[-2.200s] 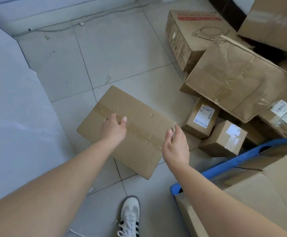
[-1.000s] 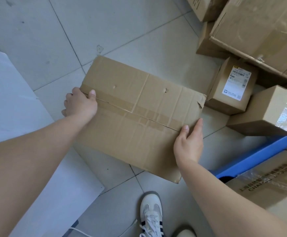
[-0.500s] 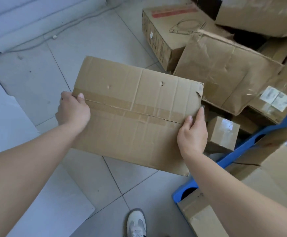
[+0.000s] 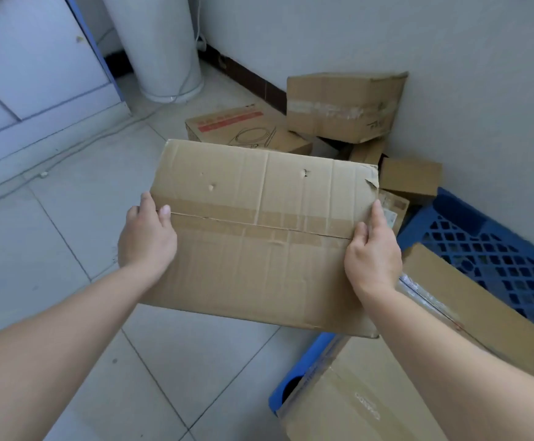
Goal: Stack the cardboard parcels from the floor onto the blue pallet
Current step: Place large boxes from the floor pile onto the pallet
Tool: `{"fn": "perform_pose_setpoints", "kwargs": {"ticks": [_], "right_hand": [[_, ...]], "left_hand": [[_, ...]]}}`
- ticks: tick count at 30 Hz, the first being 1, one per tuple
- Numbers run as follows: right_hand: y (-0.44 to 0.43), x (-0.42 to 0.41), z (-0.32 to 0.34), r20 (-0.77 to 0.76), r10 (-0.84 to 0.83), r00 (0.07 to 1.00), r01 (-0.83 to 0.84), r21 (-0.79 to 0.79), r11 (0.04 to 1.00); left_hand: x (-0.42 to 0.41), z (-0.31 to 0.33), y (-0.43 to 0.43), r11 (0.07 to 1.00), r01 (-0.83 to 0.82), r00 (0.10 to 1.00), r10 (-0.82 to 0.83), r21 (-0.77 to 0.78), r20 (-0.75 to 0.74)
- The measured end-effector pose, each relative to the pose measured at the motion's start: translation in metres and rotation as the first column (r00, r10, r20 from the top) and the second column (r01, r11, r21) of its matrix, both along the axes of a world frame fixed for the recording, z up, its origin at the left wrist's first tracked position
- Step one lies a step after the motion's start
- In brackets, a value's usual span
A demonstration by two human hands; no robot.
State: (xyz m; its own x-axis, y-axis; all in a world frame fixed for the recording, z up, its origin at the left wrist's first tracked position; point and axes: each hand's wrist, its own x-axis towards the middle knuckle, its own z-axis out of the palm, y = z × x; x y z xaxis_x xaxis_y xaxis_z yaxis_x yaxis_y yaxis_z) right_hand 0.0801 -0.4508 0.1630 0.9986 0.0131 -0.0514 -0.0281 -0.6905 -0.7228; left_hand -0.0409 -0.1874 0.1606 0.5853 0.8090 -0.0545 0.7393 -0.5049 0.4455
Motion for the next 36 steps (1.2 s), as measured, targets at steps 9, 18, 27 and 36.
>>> {"fn": "perform_pose_setpoints", "kwargs": {"ticks": [9, 18, 27, 36], "right_hand": [[-0.091, 0.004, 0.042, 0.017, -0.167, 0.986, 0.168, -0.08, 0.983], [-0.172, -0.009, 0.065, 0.017, -0.346, 0.938, 0.346, -0.1, 0.933], [-0.248, -0.005, 0.063, 0.004, -0.421, 0.907, 0.419, -0.121, 0.9], [-0.348, -0.015, 0.055, -0.019, -0.496, 0.868, 0.491, -0.122, 0.863]], "left_hand": [[0.048, 0.035, -0.072, 0.957, 0.29, 0.955, -0.291, 0.021, 0.051], [0.089, 0.062, -0.142, 0.895, 0.447, 0.891, -0.444, -0.013, 0.096], [0.114, 0.061, -0.212, 0.853, 0.522, 0.85, -0.519, -0.021, 0.09], [0.125, 0.052, -0.314, 0.812, 0.581, 0.812, -0.576, -0.049, 0.094]]}}
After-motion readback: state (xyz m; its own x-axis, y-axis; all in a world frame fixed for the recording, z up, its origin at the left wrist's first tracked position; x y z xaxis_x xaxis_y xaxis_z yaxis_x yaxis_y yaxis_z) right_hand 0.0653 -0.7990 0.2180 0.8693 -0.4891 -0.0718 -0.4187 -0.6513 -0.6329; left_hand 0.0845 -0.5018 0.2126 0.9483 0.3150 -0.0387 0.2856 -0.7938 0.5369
